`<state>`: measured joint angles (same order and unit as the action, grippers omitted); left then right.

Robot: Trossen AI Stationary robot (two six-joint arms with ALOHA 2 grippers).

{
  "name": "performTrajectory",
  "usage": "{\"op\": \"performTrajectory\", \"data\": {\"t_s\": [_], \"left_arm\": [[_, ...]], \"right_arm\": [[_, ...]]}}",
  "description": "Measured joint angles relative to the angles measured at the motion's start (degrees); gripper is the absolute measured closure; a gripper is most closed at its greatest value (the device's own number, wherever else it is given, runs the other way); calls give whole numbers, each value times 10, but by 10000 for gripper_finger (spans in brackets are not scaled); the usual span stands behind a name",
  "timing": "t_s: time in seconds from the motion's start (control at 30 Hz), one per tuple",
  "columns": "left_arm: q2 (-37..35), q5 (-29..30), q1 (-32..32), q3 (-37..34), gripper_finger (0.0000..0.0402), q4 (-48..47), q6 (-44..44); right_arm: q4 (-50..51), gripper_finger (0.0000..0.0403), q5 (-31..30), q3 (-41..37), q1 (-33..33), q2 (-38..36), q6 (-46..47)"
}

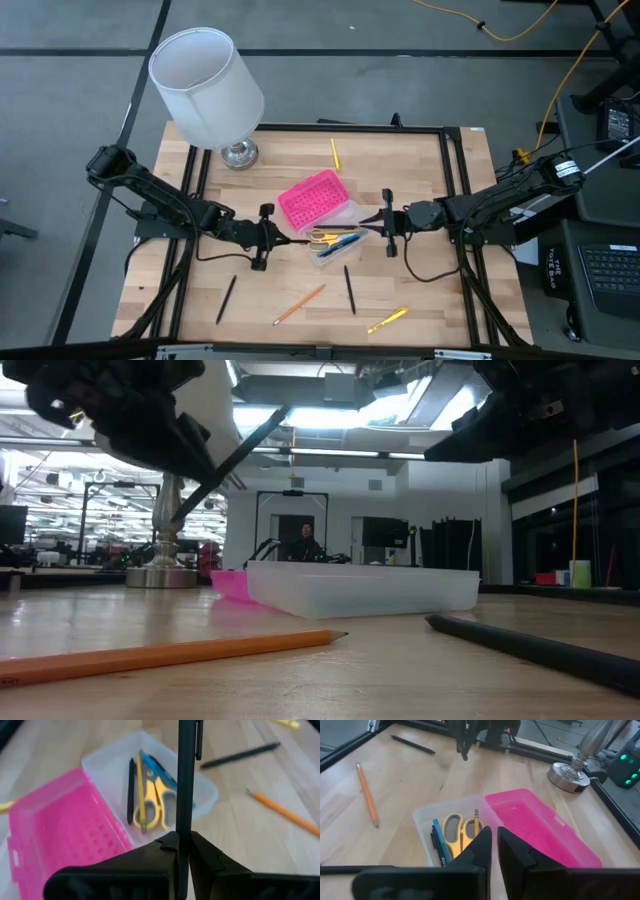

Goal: Pick & place school supplies into a supply box
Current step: Put the black pen into the supply box

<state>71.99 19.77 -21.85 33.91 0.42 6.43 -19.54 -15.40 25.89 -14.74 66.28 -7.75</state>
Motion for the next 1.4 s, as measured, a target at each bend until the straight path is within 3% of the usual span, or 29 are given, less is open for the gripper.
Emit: {"op": "performTrajectory", "data": {"t_s": [0.2, 0.5, 0.6, 0.77, 0.97, 1.2, 1.4], "left_arm": [[0, 10, 0, 0, 389, 41, -24], [6, 78, 0, 7, 390, 138, 25], [29, 89, 6, 34, 391, 141, 27], [104, 68, 31, 93, 391, 139, 36], [196, 42, 60, 183, 391, 83, 116], [262, 37, 81, 288, 389, -66, 179], [305, -7, 97, 326, 387, -98, 209]], "right_arm": [[0, 367, 0, 0, 0, 0, -15], [4, 367, 0, 0, 0, 0, -18], [4, 367, -4, 1, 0, -5, -18], [37, 367, -63, 21, 0, -20, -15], [110, 367, -106, 38, 0, -50, 0], [125, 367, -143, 41, 0, -83, 6], [118, 367, -162, 41, 0, -89, 6]]}}
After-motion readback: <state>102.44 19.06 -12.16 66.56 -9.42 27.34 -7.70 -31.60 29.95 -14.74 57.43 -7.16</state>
